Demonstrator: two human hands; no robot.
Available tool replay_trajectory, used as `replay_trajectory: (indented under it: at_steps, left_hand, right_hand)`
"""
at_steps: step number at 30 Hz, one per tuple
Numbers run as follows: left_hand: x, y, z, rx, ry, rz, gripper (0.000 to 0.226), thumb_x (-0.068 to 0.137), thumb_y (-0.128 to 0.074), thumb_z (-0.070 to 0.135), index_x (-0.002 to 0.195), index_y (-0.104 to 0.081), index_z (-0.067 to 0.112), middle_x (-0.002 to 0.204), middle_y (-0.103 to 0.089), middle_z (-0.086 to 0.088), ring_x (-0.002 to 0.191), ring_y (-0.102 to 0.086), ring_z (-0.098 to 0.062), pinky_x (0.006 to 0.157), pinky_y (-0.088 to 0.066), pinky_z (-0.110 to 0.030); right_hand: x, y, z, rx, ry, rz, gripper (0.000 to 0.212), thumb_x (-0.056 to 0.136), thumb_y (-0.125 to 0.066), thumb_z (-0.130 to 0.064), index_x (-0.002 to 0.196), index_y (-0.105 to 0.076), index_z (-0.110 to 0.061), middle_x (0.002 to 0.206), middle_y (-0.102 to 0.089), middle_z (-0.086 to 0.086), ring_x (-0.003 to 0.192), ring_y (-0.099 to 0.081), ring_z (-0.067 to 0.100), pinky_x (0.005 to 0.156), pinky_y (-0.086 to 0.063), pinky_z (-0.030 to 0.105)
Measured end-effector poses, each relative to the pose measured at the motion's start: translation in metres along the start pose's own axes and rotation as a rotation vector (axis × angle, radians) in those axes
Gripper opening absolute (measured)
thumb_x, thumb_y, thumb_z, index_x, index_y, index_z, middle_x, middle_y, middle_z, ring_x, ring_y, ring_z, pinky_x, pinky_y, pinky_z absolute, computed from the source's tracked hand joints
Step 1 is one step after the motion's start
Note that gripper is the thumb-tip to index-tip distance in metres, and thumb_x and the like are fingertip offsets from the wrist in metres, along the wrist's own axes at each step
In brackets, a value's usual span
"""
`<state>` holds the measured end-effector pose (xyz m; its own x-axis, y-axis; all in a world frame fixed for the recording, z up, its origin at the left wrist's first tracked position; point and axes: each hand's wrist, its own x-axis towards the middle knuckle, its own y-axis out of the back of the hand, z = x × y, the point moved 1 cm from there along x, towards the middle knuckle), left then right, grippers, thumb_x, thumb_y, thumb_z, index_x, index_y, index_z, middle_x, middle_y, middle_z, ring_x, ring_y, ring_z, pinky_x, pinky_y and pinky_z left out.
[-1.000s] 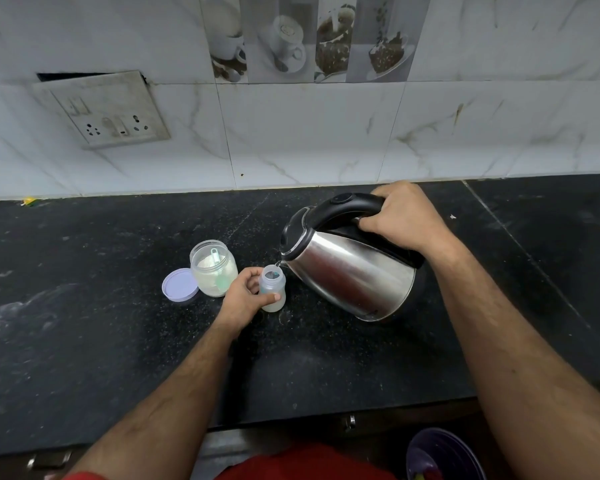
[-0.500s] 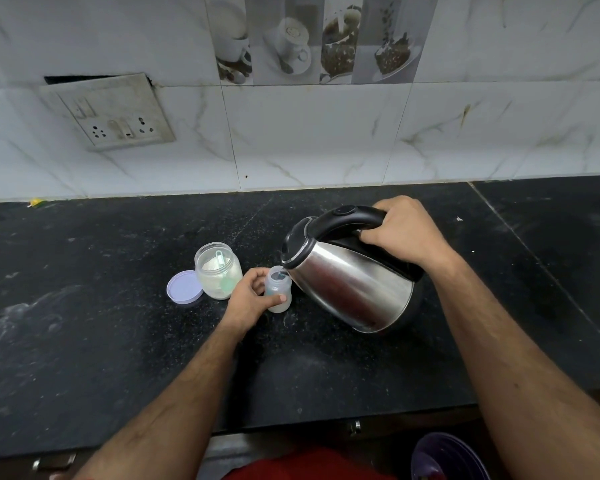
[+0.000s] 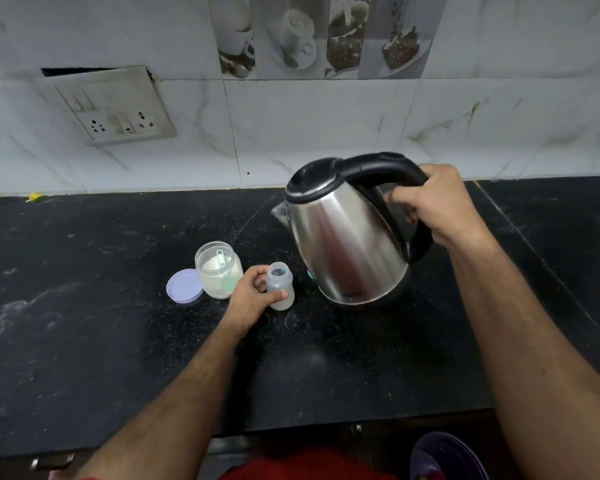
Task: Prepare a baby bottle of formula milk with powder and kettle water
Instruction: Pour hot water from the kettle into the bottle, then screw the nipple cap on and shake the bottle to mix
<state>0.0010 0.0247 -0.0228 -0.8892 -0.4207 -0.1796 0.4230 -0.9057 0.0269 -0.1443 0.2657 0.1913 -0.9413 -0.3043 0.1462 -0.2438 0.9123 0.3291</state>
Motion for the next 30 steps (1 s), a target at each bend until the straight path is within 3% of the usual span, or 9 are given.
replay_trajectory:
  at_steps: [4, 11, 15, 19, 24, 30]
  left_hand:
    - [0.004, 0.001, -0.002, 0.006, 0.009, 0.006, 0.052, 0.072, -0.081, -0.006, 0.113, -0.057, 0.015, 0.113, -0.072, -0.006, 0.109, -0.067, -0.024, 0.096, -0.054, -0.038]
    - [0.014, 0.001, -0.003, 0.024, 0.021, 0.016, 0.054, 0.071, -0.083, -0.002, 0.114, -0.057, 0.015, 0.116, -0.072, -0.004, 0.11, -0.067, -0.019, 0.097, -0.053, -0.038]
    - [0.018, -0.001, -0.004, 0.042, 0.033, 0.026, 0.056, 0.07, -0.085, 0.001, 0.117, -0.057, 0.015, 0.116, -0.072, -0.003, 0.11, -0.067, -0.018, 0.098, -0.053, -0.039]
    - [0.021, -0.004, -0.005, 0.06, 0.054, 0.037, 0.057, 0.069, -0.086, 0.001, 0.116, -0.056, 0.016, 0.115, -0.072, -0.002, 0.11, -0.067, -0.017, 0.1, -0.053, -0.041]
    - [0.023, -0.006, -0.003, 0.075, 0.076, 0.045, 0.059, 0.068, -0.087, 0.005, 0.116, -0.057, 0.018, 0.116, -0.071, 0.0, 0.111, -0.066, -0.015, 0.102, -0.051, -0.041]
    - [0.024, -0.007, -0.002, 0.077, 0.079, 0.052, 0.056, 0.067, -0.088, 0.006, 0.111, -0.058, 0.022, 0.115, -0.072, 0.002, 0.112, -0.066, -0.015, 0.103, -0.051, -0.044]
  right_hand:
    - [0.014, -0.008, -0.004, 0.115, 0.017, 0.056, 0.018, 0.067, -0.073, 0.001, 0.073, -0.056, -0.004, 0.048, -0.043, 0.0, 0.038, -0.037, 0.013, 0.042, -0.032, 0.023]
    - [0.045, -0.037, 0.007, 0.195, -0.023, 0.105, 0.016, 0.07, -0.069, 0.0, 0.079, -0.058, -0.006, 0.062, -0.044, 0.008, 0.042, -0.039, 0.012, 0.044, -0.037, 0.024]
    - [0.069, -0.053, 0.02, 0.216, -0.053, 0.089, 0.02, 0.071, -0.072, -0.001, 0.075, -0.058, -0.015, 0.064, -0.052, 0.001, 0.047, -0.048, 0.006, 0.05, -0.042, 0.021]
    - [0.092, -0.07, 0.042, 0.236, -0.117, 0.077, 0.029, 0.066, -0.069, 0.008, 0.073, -0.057, -0.018, 0.07, -0.055, -0.002, 0.069, -0.054, 0.013, 0.063, -0.046, 0.021]
    - [0.106, -0.093, 0.067, 0.259, -0.202, 0.094, 0.037, 0.065, -0.058, 0.019, 0.073, -0.056, -0.017, 0.067, -0.053, -0.003, 0.065, -0.052, 0.01, 0.053, -0.045, 0.012]
    - [0.116, -0.105, 0.1, 0.281, -0.292, 0.079, 0.042, 0.066, -0.053, 0.022, 0.079, -0.059, -0.018, 0.072, -0.053, -0.002, 0.068, -0.052, 0.01, 0.059, -0.046, 0.019]
